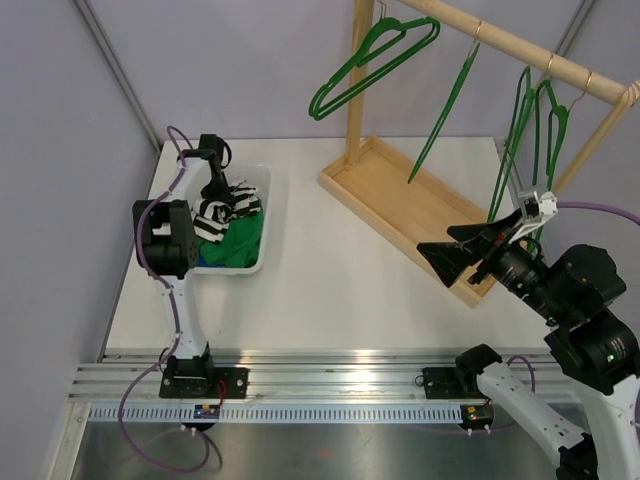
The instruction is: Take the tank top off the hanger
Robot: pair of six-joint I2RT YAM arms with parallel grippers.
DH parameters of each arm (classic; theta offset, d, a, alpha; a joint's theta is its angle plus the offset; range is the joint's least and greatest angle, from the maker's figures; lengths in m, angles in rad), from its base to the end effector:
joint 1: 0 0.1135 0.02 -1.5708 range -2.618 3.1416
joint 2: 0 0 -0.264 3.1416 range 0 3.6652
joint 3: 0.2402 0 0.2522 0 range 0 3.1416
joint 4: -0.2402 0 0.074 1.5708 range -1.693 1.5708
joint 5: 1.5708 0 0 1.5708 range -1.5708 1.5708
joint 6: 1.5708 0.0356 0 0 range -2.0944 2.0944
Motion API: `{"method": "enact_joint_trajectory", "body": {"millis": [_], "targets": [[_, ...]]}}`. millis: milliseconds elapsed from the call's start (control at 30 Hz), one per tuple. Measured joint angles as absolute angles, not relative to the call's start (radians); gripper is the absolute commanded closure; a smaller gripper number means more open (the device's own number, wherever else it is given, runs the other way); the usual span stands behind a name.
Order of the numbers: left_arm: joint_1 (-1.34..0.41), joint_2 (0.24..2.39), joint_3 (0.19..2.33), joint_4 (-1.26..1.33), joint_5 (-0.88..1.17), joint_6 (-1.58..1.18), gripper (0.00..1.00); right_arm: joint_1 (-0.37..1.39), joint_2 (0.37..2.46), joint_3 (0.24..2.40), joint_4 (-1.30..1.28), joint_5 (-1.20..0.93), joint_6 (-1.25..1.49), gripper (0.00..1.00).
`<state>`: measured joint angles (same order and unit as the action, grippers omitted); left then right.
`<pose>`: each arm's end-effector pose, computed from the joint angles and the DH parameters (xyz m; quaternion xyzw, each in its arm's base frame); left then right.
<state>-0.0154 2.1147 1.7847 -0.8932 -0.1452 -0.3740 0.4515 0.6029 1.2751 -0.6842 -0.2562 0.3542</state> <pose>0.4450 -0.0017 0.2141 -0.1875 0.9644 0.0367 0.1830 0.0548 0.0366 0.4614 -0.1240 0.7003 0.3569 0.6057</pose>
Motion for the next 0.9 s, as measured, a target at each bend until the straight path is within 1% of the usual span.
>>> {"method": "enact_joint_trajectory", "body": {"millis": [67,100,200,233,300,333,367,433,467,533,567,600,700,900], "targets": [[-0.017,2.16,1.798,-0.889,-0.138,-0.373,0.99,0.451,0.608,1.261,-0.671,-0.267,0.358,0.01],[-0.015,2.153,1.804,-0.893,-0.134,-0.374,0.92,0.451,0.61,1.256,-0.668,-0.274,0.36,0.0],[-0.015,2.117,1.805,-0.902,-0.127,-0.375,0.79,0.451,0.616,1.242,-0.661,-0.284,0.363,0.01],[-0.015,2.106,1.805,-0.904,-0.124,-0.376,0.66,0.451,0.616,1.238,-0.662,-0.284,0.363,0.01],[-0.015,2.077,1.802,-0.905,-0.112,-0.383,0.54,0.451,0.617,1.237,-0.663,-0.283,0.363,0.01],[-0.015,2.054,1.798,-0.907,-0.107,-0.388,0.42,0.451,0.617,1.237,-0.663,-0.283,0.363,0.01],[-0.015,2.03,1.798,-0.911,-0.101,-0.387,0.34,0.451,0.616,1.237,-0.664,-0.282,0.363,0.0],[-0.015,1.962,1.799,-0.92,-0.084,-0.395,0.23,0.451,0.617,1.242,-0.676,-0.278,0.36,0.01],[-0.015,1.921,1.801,-0.928,-0.078,-0.4,0.15,0.451,0.619,1.247,-0.687,-0.271,0.357,0.0],[-0.015,1.832,1.81,-0.938,-0.067,-0.404,0.09,0.451,0.627,1.264,-0.71,-0.248,0.348,0.0],[-0.015,1.795,1.813,-0.941,-0.063,-0.407,0.03,0.451,0.633,1.274,-0.725,-0.228,0.343,0.01],[-0.015,1.744,1.813,-0.94,-0.058,-0.407,0.01,0.451,0.64,1.285,-0.744,-0.204,0.338,0.01],[-0.017,1.58,1.797,-0.932,-0.048,-0.398,0.01,0.451,0.667,1.312,-0.805,-0.088,0.327,0.01],[-0.083,1.163,1.594,-0.894,-0.078,-0.341,0.01,0.451,0.704,1.314,-0.918,0.123,0.302,0.0]]}}
